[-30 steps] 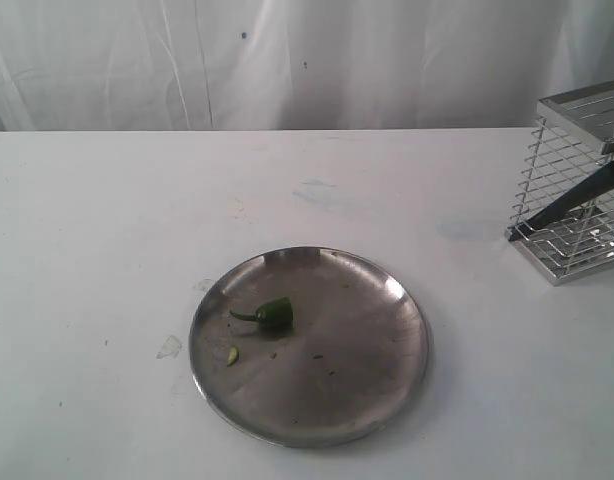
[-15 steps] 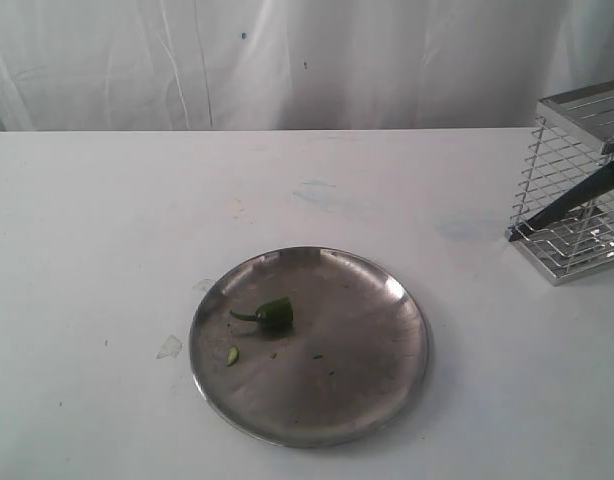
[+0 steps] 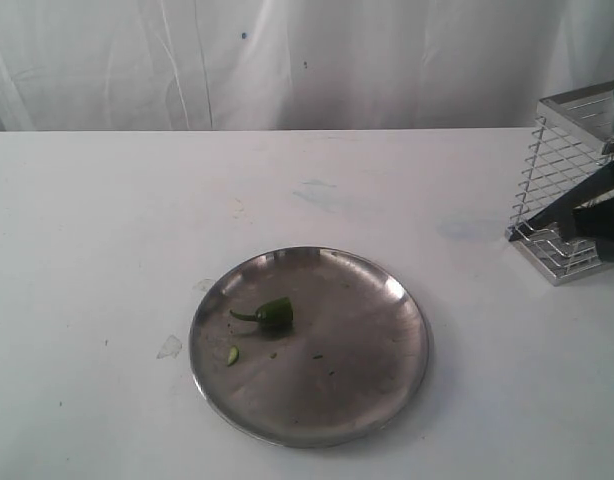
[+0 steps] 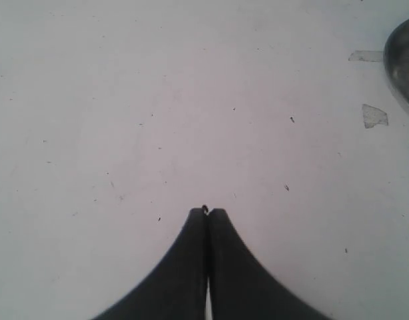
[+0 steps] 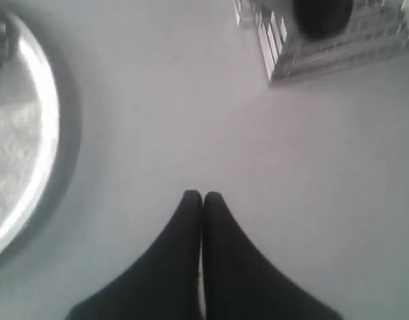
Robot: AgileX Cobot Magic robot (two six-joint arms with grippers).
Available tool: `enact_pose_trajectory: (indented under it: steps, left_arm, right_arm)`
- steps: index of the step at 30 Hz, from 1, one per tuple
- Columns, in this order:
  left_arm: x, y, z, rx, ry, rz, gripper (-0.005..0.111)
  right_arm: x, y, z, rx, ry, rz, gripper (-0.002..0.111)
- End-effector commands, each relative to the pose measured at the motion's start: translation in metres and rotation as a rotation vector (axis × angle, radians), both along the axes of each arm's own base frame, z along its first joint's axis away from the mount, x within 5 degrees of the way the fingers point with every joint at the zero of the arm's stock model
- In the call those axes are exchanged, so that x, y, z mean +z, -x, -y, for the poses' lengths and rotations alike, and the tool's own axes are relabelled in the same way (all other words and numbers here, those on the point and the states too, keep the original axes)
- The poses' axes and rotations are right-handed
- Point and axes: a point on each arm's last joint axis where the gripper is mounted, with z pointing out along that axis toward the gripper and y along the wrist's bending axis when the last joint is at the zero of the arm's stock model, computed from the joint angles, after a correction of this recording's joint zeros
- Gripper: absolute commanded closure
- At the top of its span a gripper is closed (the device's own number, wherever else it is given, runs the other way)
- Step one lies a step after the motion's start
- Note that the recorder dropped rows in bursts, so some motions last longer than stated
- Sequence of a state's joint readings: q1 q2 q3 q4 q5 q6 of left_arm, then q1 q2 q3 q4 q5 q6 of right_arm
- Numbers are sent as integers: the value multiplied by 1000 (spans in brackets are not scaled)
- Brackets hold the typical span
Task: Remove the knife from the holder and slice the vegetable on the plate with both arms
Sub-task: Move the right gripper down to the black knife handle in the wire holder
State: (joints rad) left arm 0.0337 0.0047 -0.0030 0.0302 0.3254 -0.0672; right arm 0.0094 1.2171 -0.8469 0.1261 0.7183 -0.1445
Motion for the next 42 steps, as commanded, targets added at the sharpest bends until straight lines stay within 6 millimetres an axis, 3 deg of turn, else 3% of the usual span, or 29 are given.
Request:
enact_pose_trajectory:
  steps: [1, 5, 8, 15, 21, 29, 35, 42]
  left_arm:
    - [-2, 1, 1, -6, 9, -18, 107]
    - [-2, 1, 1, -6, 9, -18, 107]
    - [-2, 1, 1, -6, 9, -18, 107]
    - [-2, 1, 1, -6, 9, -18, 107]
    - [-2, 1, 1, -6, 9, -18, 107]
    - [-2, 1, 1, -6, 9, -18, 107]
    - [-2, 1, 1, -6, 9, -18, 107]
    - [-2, 1, 1, -6, 9, -18, 107]
  right_arm:
    - [6, -16, 1, 43, 45, 139, 98]
    - [1, -14, 0, 89, 69, 86, 71]
    - [4, -14, 0, 86, 71, 110, 59]
    - [11, -29, 5, -44, 41, 263, 58]
    - [3, -47, 6, -52, 40, 278, 58]
    - [-3, -54, 6, -54, 41, 284, 58]
    - [2, -48, 6, -53, 38, 275, 58]
    - [35, -11, 5, -56, 21, 265, 58]
